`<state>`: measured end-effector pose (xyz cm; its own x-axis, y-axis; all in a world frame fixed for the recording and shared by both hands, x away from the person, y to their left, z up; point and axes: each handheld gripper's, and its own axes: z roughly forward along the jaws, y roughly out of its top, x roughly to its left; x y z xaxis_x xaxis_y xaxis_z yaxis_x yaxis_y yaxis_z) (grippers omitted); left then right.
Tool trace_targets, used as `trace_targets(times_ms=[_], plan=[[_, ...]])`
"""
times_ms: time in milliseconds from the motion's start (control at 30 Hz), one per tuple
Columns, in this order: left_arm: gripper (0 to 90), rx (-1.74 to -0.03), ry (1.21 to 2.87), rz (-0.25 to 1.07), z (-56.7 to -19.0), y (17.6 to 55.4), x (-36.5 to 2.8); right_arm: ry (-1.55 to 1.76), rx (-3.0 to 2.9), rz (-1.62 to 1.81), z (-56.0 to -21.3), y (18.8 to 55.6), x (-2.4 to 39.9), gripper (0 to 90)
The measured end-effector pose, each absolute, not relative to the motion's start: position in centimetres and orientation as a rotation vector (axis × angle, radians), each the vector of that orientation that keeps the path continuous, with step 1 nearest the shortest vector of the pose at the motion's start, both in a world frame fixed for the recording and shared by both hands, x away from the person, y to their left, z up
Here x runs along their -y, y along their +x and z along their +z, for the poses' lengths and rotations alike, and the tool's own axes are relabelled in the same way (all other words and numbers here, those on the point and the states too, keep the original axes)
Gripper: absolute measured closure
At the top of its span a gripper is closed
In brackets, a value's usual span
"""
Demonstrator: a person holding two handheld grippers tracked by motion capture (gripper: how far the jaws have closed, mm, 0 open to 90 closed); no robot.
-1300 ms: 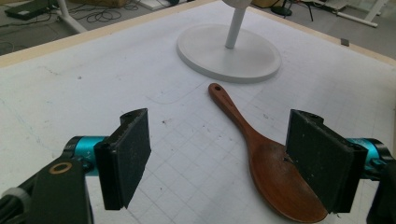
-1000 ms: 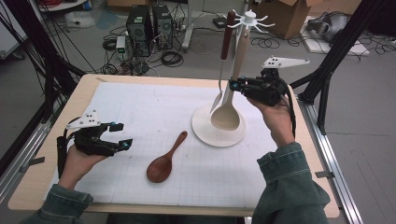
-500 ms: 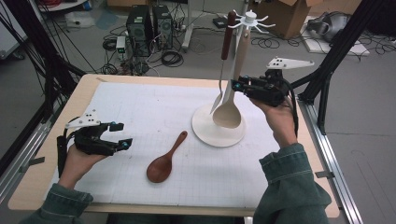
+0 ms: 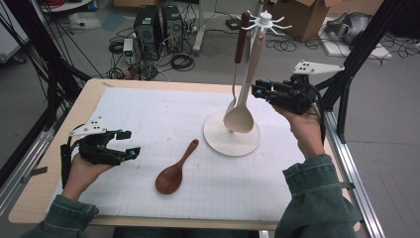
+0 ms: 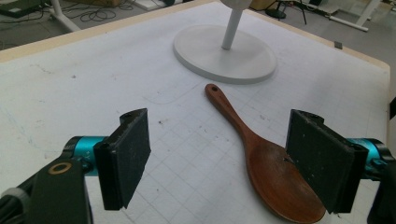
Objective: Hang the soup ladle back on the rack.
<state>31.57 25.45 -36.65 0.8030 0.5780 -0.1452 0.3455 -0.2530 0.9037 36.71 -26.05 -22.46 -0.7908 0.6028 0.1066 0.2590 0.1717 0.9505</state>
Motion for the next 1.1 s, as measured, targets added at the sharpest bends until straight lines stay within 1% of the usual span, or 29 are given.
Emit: trace_targets(times_ms=[200, 533, 1100], plan=[[22.5, -0.704, 1.868, 0.258, -36.7, 31.6, -25.4, 0.811, -2.164, 1.655, -21.8, 36.5, 26.3, 77.3], [20.1, -0.702, 1.871, 0.252, -36.8, 31.7, -25.4, 0.789, -2.168, 1.644, -19.7, 36.1, 26.7, 89.0], [18.7, -0.701, 1.87, 0.242, -36.8, 31.7, -25.4, 0.728, -2.129, 1.642, -15.6, 35.6, 26.7, 89.6]])
